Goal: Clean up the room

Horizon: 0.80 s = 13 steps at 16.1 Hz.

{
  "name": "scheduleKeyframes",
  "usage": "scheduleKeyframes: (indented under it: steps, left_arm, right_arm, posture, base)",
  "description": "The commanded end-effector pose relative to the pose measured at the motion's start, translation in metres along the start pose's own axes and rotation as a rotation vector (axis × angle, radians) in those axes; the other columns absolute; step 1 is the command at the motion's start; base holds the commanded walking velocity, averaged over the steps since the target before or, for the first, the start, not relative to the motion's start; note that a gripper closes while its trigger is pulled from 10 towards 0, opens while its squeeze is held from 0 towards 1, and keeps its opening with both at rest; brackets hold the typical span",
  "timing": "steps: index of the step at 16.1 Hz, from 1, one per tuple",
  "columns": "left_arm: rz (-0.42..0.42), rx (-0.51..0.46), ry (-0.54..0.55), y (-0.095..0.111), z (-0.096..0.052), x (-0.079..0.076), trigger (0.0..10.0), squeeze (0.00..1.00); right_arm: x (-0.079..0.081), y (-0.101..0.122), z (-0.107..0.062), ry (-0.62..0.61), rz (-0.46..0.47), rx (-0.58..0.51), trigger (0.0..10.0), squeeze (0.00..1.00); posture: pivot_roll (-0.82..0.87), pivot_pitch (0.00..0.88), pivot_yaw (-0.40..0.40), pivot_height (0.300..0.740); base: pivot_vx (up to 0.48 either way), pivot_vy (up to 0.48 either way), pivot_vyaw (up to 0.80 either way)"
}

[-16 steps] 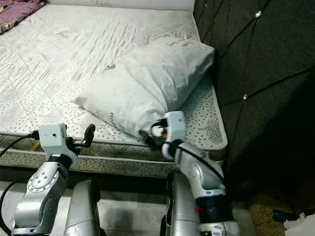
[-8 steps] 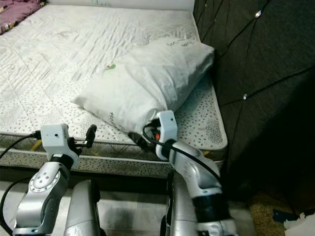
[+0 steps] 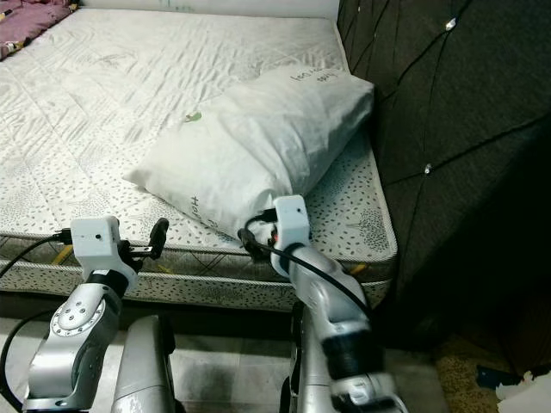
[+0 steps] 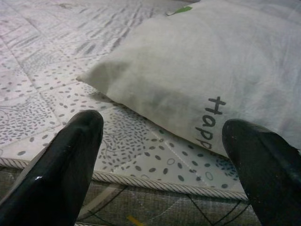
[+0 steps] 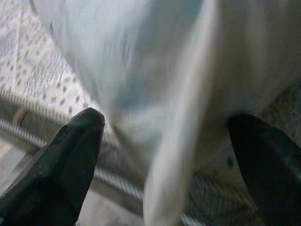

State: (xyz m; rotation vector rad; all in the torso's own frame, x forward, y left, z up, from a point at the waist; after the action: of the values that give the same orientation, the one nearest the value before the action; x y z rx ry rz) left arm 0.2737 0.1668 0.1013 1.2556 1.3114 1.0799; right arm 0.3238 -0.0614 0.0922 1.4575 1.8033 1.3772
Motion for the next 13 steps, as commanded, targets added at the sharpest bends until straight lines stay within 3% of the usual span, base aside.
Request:
scheduleKeyframes:
  steps: [1,2,3,6,13]
  left_arm:
    - [0.01,-0.011,0.004,0.002,0.002,-0.001,10.0,0.0]
    - [0.009,-0.013,0.004,0.003,0.002,-0.001,10.0,0.0]
    - [0.009,-0.014,0.004,0.003,0.002,-0.001,10.0,0.0]
    - [0.012,-0.018,0.014,0.004,0.002,0.001,10.0,0.0]
    - [0.011,-0.023,0.004,0.005,0.005,-0.002,10.0,0.0]
  right_arm:
    - [0.002,0.011,0.004,-0.014,0.007,-0.044,10.0,0.0]
    - [0.004,0.014,0.007,-0.016,0.031,-0.05,10.0,0.0]
    - [0.007,0.016,0.01,-0.008,0.052,-0.06,0.0,0.0]
    - [0.004,0.026,0.017,-0.038,0.072,-0.103,0.0,0.0]
    - [-0.005,0.021,0.019,-0.064,0.103,-0.106,0.0,0.0]
  posture:
    - [0.09,0.006,-0.022,0.499]
    - [0.09,0.006,-0.022,0.499]
    - [0.1,0.006,-0.024,0.499]
    - [0.11,0.004,-0.03,0.499]
    - [0.1,0.0,-0.022,0.499]
  base:
    - [0.0,0.0,0.0]
    - [0.0,0.0,0.0]
    - [0.0,0.0,0.0]
    - [0.0,0.0,0.0]
    - [0.0,0.0,0.0]
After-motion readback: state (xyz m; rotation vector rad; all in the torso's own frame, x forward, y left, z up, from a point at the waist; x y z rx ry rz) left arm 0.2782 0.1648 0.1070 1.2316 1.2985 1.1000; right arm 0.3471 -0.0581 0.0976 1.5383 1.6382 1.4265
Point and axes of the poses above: a point about 5 cm out from each wrist's last joint towards the gripper, its own z axis pointing out of the wrist towards the gripper, its own y axis along the axis of the wrist's last joint, x = y × z, the point moved 2 cm from there along z, pointing out of the wrist towards the gripper, and after that the axes turned 1 degree about z, right-handed, at the moved point
